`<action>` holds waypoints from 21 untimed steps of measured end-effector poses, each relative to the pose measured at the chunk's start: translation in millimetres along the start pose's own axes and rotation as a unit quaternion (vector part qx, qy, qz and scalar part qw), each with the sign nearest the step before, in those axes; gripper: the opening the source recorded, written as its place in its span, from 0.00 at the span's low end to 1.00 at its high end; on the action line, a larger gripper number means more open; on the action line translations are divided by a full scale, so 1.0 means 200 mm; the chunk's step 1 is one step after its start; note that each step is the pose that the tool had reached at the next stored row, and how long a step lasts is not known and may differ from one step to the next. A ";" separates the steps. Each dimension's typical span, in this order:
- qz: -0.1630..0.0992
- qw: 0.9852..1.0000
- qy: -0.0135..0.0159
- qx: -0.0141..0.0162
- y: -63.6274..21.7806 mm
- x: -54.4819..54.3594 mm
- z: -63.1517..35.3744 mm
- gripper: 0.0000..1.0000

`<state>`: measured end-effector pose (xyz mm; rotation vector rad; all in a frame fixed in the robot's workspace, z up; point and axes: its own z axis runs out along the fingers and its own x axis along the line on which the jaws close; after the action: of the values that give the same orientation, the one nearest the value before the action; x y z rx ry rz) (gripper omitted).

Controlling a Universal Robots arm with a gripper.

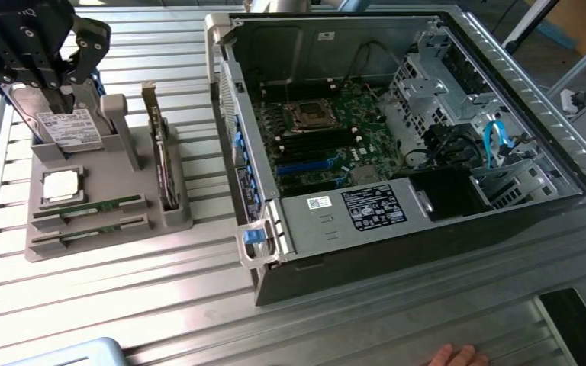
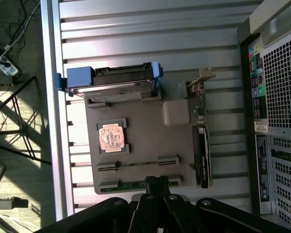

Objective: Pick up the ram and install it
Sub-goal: 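Pick up the ram and move it above insertion slot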

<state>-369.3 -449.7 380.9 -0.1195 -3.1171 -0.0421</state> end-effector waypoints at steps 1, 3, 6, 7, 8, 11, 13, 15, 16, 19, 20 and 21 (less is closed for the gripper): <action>-0.001 1.000 0.000 0.000 0.000 0.00 0.000 0.11; -0.006 1.000 0.000 0.000 0.000 0.00 0.000 0.11; -0.012 1.000 0.000 0.000 0.000 0.00 0.000 0.11; -0.014 1.000 0.000 0.000 0.000 0.00 0.000 0.11; -0.016 1.000 0.000 0.000 -0.001 0.00 0.000 0.11; -0.024 1.000 0.001 0.000 -0.001 0.00 0.000 0.11; -0.031 1.000 0.001 0.000 -0.001 0.00 0.000 0.11; -0.036 0.999 0.001 0.000 -0.002 0.00 0.000 0.11; -0.039 0.999 0.001 0.000 -0.002 0.00 0.000 0.11; -0.048 0.999 0.001 0.000 -0.002 0.00 0.000 0.11; -0.050 0.999 0.001 0.000 -0.002 0.00 0.000 0.11; -0.055 0.999 0.002 0.000 -0.002 0.00 0.000 0.11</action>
<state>-369.3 -450.1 380.9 0.0509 -3.1174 -0.0427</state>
